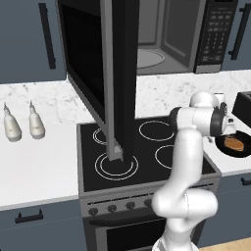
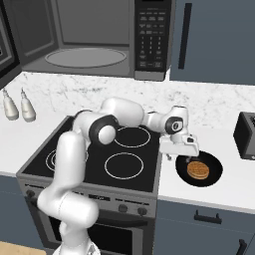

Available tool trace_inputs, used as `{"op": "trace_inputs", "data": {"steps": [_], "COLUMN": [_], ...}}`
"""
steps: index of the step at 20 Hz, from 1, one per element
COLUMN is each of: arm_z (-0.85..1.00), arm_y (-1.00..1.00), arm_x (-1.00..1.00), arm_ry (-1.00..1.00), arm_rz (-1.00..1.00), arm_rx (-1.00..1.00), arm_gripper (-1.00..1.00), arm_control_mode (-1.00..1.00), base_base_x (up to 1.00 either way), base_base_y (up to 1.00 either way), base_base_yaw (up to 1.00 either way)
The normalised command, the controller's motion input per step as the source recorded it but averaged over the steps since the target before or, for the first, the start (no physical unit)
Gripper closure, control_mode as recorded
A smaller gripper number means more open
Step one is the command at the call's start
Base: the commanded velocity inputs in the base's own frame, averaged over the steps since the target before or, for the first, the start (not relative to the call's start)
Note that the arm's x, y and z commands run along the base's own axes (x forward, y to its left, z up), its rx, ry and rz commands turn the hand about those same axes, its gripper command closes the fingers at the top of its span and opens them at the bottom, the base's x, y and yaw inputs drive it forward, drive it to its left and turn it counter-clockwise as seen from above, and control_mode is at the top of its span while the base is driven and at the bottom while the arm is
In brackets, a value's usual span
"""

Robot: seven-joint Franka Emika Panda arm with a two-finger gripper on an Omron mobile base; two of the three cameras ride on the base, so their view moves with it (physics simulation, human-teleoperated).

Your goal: Open the microwave, place the bowl with waffle inside the microwave, then close the microwave door and turn it on.

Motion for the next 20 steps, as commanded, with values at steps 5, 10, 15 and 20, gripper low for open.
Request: {"op": "trace_inputs", "data": {"steps": [5, 10, 15, 20], "arm_z": [-0.41, -0.22, 0.00, -0.02], "arm_y": [-0.14, 0.02, 0.00, 0.07], "arm_x": [0.01, 0.00, 0.00, -0.17], "arm_ry": [0.00, 0.00, 0.00, -0.04], "arm_rz": [0.06, 0.04, 0.00, 0.09], "arm_rx": [0.04, 0.00, 0.00, 0.00], "arm_gripper": [-1.00, 1.00, 1.00, 1.00], "arm_control_mode": [-1.00, -1.00, -1.00, -1.00], "base_base_x": [0.00, 0.00, 0.00, 0.00], "base_base_y": [0.00, 0.00, 0.00, 0.00], "base_base_yaw": [0.00, 0.00, 0.00, 0.00]}}
